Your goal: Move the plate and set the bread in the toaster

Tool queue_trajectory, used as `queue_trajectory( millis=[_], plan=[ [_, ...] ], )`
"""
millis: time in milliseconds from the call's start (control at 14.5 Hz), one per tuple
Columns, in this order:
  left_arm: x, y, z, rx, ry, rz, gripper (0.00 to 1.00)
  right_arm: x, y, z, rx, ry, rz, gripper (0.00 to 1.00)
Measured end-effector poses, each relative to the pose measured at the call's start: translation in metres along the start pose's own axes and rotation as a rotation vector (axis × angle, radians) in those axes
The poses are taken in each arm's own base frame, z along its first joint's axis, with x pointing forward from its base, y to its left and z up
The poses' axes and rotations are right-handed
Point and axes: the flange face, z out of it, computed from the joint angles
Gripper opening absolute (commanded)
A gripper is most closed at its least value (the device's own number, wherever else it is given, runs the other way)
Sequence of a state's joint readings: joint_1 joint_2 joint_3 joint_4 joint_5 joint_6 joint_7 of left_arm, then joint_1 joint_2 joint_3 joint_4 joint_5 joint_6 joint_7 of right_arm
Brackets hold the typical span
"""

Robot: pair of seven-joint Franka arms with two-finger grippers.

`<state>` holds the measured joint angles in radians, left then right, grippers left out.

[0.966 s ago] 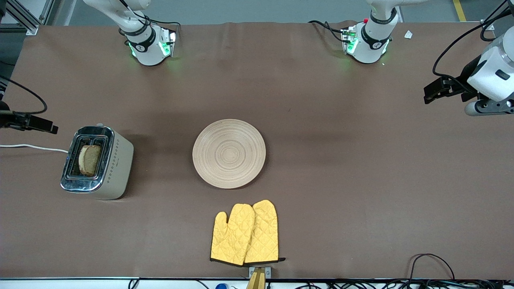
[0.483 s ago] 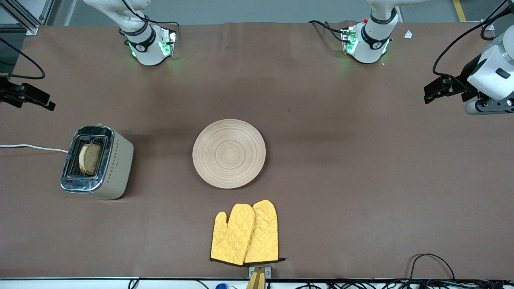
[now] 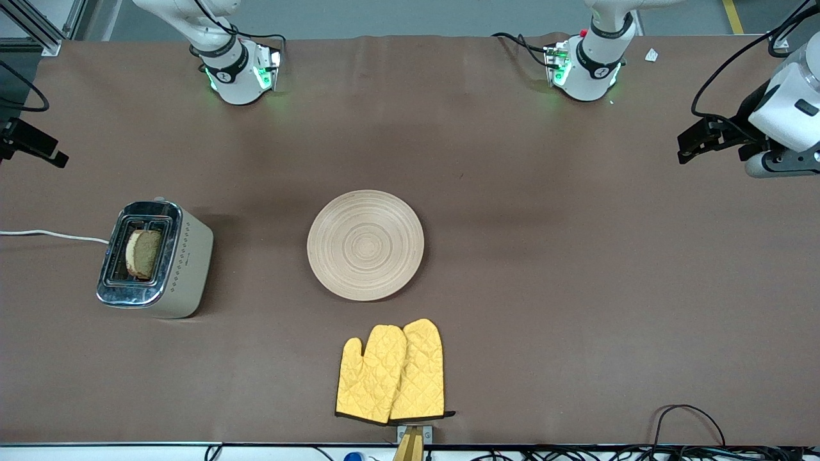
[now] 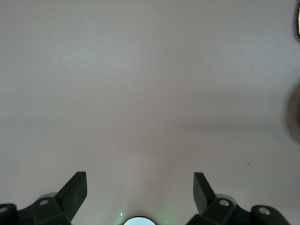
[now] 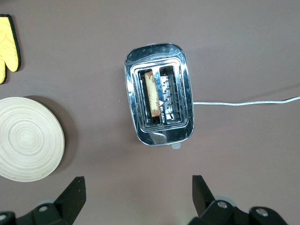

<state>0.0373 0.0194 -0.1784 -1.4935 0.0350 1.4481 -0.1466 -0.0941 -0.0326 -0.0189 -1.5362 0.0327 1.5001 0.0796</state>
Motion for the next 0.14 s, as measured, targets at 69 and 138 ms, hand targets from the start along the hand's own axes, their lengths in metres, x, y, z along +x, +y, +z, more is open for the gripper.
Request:
queue_trajectory(
  millis=[69,138],
  plan=[
    [0.0,0.0004,0.0,0.0,0.001,0.001,1.0,0.0017,-0.0007,0.0005,0.0,0.006,-0.001,1.0],
    [0.0001,0.0007,-0.0002,0.0,0.002,0.003,1.0,0.0035,-0.0014,0.0012,0.001,0.013,-0.002,1.0]
  ],
)
